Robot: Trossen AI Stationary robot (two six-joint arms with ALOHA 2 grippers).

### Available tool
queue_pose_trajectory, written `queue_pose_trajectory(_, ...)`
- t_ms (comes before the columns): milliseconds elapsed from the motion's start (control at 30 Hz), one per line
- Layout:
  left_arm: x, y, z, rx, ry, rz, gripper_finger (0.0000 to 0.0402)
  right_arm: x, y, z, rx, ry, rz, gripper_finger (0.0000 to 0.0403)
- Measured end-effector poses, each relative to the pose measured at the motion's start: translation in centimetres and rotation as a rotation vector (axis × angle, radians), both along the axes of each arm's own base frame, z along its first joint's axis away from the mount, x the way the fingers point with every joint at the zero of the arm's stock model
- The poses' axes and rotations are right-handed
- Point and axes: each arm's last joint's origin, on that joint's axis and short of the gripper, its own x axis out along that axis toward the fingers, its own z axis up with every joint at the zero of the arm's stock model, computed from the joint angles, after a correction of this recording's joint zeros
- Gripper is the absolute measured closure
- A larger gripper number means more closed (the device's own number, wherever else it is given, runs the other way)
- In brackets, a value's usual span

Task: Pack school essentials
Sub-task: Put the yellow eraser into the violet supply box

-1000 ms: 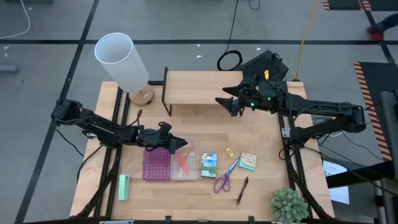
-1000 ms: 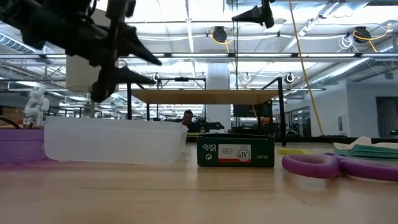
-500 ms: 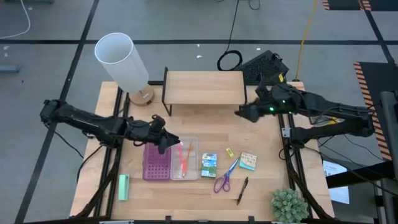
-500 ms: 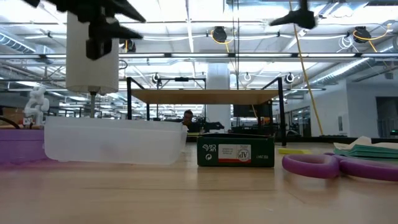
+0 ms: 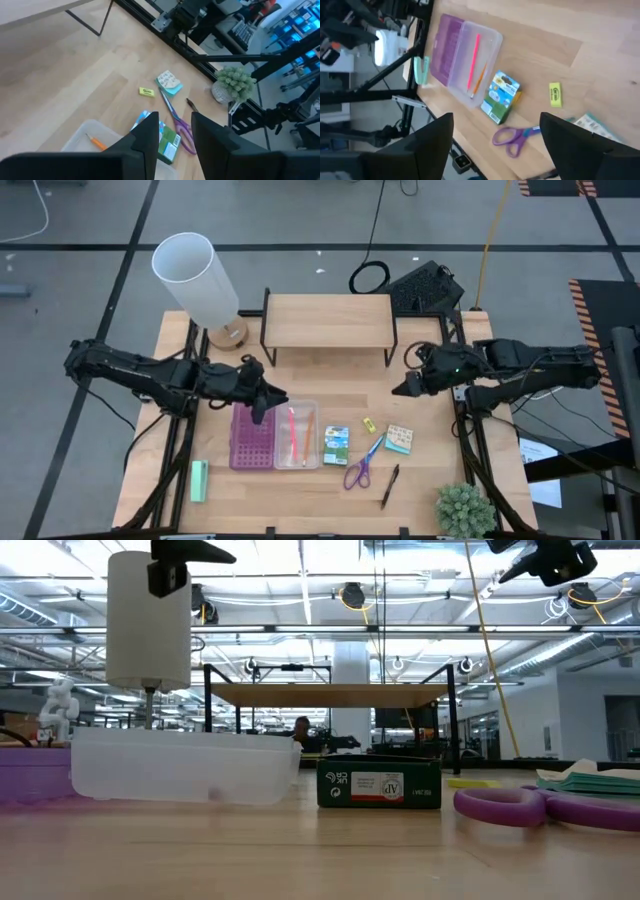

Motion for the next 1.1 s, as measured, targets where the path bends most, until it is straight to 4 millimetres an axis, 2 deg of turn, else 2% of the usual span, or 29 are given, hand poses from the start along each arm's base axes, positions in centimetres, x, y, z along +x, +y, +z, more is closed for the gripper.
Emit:
queue_pose_trajectory(300, -0.3, -2.1, -0.1, -0.046, 0.002, -0.034, 0.0286, 1.8, 2.4, -1.2, 0.08, 0.086, 0.028, 0.0117)
queue_pose_trajectory(600, -1.1, -3.9, -0.4, -0.046, 0.028, -0.067, 0.0286, 3.9, 3.9, -2.7, 0.078, 0.133, -0.038, 0.0117)
queue_pose_trajectory(900, -1.5, -4.2, -0.9, -0.027, 0.084, -0.077, 0.0286, 6.1, 4.8, -4.5, 0.136, 0.199, -0.127, 0.0117)
queue_pose_trajectory(1100, -1.5, -4.2, -1.0, -0.011, 0.093, -0.08, 0.0286, 7.6, 4.7, -5.9, 0.081, 0.233, -0.158, 0.0103)
